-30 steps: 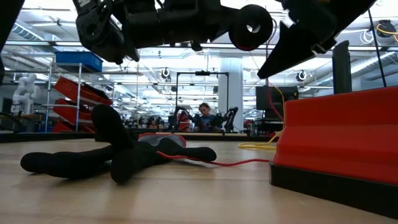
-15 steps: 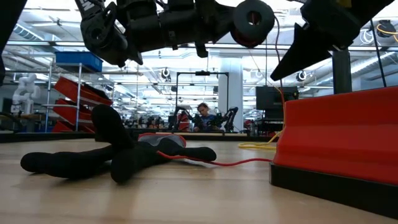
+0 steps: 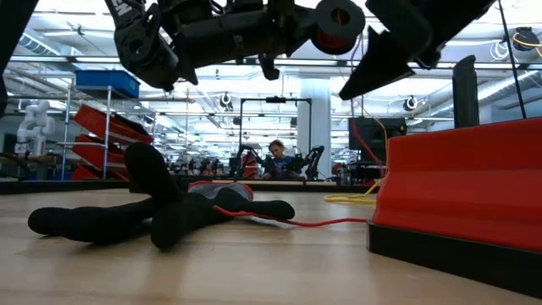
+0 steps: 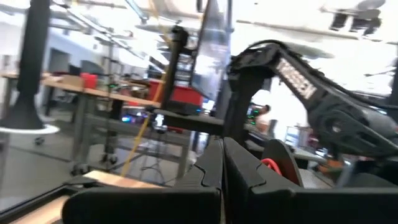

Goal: Coil cords
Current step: Coil the red wire onto the black spool

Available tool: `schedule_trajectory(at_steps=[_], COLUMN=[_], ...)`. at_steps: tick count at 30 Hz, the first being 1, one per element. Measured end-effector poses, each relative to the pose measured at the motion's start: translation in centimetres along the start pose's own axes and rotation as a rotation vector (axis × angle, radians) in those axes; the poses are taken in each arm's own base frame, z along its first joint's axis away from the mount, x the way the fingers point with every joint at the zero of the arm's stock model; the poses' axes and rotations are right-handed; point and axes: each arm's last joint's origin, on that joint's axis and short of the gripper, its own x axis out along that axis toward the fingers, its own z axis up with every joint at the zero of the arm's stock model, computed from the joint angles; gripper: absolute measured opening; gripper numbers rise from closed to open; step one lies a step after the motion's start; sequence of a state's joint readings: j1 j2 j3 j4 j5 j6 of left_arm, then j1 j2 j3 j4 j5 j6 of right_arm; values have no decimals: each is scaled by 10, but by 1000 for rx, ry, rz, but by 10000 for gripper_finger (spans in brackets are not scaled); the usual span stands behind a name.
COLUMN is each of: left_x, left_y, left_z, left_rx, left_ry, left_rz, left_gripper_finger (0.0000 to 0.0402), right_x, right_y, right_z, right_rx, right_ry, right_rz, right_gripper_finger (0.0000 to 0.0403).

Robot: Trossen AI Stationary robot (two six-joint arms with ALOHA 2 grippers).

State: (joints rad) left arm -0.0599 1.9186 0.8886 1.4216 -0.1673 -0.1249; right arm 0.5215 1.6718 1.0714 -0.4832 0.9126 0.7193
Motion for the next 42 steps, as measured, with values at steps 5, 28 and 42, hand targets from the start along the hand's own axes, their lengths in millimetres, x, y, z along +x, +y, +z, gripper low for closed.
schedule_trajectory(at_steps=[5,28,42], left_x=[-1,-4,-4], left_y=[-3,-21,-21], left_z=[0,-6,1], left_rx=[4,143,126], left_ry=[-5,40,-28], left_rz=[53,44,44], left_gripper_finger=[4,6,6], right_x=[8,12,-23], right_y=[-4,-8,5], right_z=[5,7,-28], right_rx=[14,-10,15], right_ry=[-2,2,-15], right_rz=[-20,-35,-17], right_gripper_finger=[0,35,85])
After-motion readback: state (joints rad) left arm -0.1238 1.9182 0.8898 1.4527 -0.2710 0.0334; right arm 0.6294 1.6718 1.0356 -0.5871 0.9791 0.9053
